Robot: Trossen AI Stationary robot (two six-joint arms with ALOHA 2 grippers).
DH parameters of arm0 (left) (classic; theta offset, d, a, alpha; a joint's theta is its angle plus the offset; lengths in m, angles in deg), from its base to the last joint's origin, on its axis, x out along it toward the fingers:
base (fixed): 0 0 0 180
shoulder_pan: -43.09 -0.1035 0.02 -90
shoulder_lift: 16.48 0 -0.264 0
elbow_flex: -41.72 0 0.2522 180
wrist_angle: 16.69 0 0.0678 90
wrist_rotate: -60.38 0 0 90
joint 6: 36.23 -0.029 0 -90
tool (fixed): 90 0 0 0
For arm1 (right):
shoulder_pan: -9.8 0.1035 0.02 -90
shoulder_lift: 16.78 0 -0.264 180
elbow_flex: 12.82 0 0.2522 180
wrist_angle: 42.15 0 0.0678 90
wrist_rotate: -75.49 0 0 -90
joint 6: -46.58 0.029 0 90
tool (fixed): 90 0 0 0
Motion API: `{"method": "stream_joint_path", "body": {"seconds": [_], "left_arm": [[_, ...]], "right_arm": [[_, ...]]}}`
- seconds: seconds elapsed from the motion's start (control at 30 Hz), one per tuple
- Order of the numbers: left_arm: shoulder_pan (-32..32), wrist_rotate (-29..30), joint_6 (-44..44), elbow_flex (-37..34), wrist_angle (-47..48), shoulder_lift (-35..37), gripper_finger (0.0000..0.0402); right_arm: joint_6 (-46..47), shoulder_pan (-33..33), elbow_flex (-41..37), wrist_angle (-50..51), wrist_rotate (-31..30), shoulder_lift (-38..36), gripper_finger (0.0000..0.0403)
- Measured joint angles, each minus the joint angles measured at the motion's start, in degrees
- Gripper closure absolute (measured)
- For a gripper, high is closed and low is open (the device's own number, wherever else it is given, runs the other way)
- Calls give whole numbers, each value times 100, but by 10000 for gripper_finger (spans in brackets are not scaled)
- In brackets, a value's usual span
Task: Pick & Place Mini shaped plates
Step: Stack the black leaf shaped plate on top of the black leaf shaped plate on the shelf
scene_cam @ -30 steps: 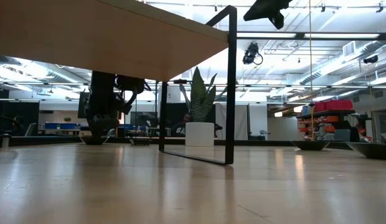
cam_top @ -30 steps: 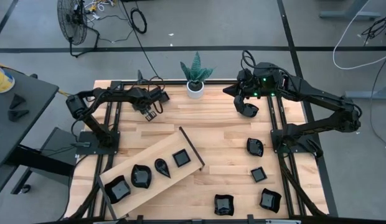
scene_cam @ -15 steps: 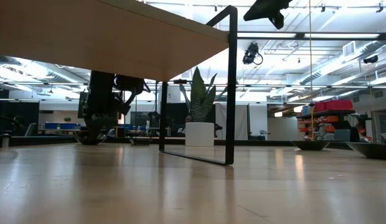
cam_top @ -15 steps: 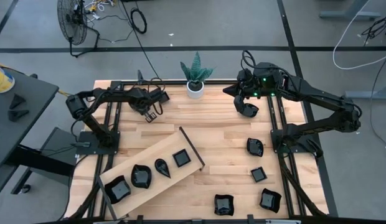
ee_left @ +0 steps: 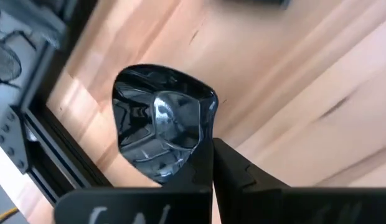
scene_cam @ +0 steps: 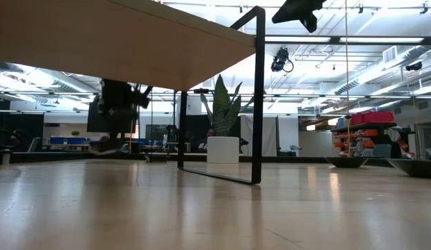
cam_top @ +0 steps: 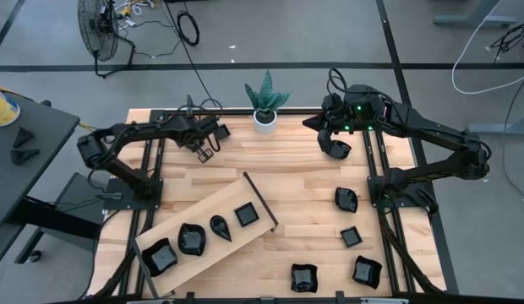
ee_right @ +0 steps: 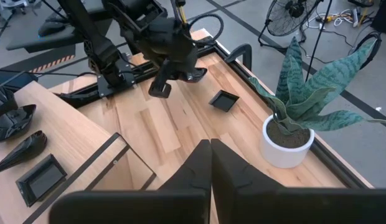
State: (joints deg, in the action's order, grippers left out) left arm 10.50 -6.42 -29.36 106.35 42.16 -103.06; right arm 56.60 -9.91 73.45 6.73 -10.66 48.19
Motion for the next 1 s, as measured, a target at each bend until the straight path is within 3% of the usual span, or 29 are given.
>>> {"method": "stream_joint_path", "body": {"seconds": [0.33,1.0], "left_arm": [[568,4,-58,1061,748,12,401],[2339,56,-149,4642,3612,10,402]], "right_arm": [[0,0,0,2,0,0,399],[-276,-2,0,0,2,0,399]]}}
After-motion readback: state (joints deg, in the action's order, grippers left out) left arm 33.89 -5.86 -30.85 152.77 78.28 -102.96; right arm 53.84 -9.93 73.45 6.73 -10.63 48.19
